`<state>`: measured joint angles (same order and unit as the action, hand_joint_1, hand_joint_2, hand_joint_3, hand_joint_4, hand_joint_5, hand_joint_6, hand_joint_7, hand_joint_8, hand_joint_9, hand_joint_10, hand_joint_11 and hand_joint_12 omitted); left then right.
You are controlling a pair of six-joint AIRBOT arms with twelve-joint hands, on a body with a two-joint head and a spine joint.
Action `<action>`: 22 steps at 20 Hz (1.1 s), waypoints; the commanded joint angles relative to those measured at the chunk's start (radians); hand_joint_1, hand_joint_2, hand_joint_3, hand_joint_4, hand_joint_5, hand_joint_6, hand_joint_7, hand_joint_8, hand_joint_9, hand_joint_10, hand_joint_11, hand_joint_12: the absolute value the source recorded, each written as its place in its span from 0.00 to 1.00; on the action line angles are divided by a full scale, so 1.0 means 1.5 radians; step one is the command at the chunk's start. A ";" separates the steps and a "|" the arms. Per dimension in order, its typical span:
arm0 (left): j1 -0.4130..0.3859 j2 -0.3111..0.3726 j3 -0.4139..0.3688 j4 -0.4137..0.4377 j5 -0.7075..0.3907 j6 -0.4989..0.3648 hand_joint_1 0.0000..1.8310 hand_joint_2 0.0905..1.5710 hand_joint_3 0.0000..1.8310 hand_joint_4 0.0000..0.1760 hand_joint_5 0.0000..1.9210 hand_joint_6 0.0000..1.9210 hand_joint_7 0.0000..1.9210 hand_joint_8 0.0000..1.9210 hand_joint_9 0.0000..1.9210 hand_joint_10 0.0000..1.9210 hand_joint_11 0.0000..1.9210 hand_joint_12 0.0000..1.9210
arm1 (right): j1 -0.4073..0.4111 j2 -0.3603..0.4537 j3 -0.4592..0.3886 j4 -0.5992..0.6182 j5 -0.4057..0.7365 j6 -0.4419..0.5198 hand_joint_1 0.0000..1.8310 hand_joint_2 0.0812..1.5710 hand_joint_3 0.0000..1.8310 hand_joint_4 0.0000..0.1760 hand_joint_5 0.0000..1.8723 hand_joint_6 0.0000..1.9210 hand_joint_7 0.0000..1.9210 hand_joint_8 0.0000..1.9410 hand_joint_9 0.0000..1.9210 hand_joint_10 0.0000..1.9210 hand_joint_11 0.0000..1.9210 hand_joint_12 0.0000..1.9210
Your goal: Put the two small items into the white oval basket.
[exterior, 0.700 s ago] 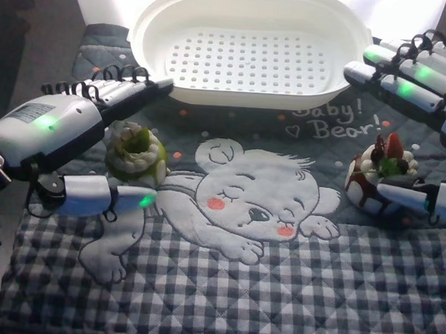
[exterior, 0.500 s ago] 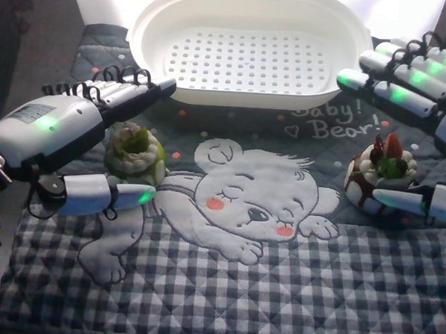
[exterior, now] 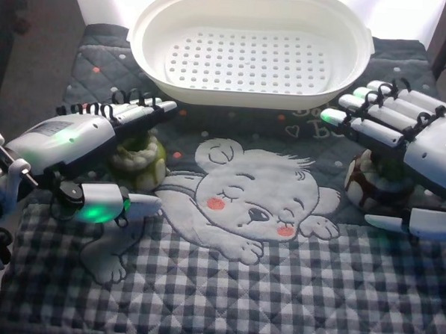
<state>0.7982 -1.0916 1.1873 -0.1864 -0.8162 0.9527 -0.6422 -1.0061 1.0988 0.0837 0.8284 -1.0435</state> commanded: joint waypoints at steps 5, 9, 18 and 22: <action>-0.006 -0.001 0.003 -0.004 -0.058 -0.001 0.67 0.78 0.00 0.00 0.31 0.05 0.17 0.33 0.16 0.79 0.21 1.00 | 0.006 -0.006 0.013 0.014 0.046 0.002 0.53 0.76 0.00 0.00 0.28 0.11 0.36 0.09 0.31 0.54 0.22 0.90; -0.006 0.001 0.003 -0.004 -0.064 -0.002 0.68 0.87 0.00 0.00 0.26 0.84 0.20 0.90 0.28 0.96 0.25 1.00 | 0.006 -0.006 0.015 0.014 0.041 0.002 0.63 0.79 0.00 0.00 0.34 0.73 0.41 0.73 0.42 0.83 0.43 0.99; -0.009 0.027 -0.017 0.008 -0.116 -0.002 0.69 0.87 0.00 0.00 0.27 0.84 0.20 0.90 0.28 0.98 0.23 1.00 | 0.006 0.022 -0.014 -0.005 0.084 0.002 0.72 0.77 0.00 0.00 0.37 0.68 0.40 0.69 0.40 0.83 0.40 1.00; -0.031 0.054 -0.041 0.041 -0.175 -0.002 0.68 0.89 0.00 0.00 0.25 0.87 0.18 0.94 0.27 0.99 0.23 1.00 | 0.006 0.061 -0.029 -0.005 0.145 0.002 0.73 0.78 0.00 0.00 0.33 0.75 0.40 0.70 0.37 0.81 0.35 0.95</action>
<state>0.7574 -1.0172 1.1248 -0.1246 -0.9321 0.9504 -0.6403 -0.9203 1.0561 0.0734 0.9138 -1.0412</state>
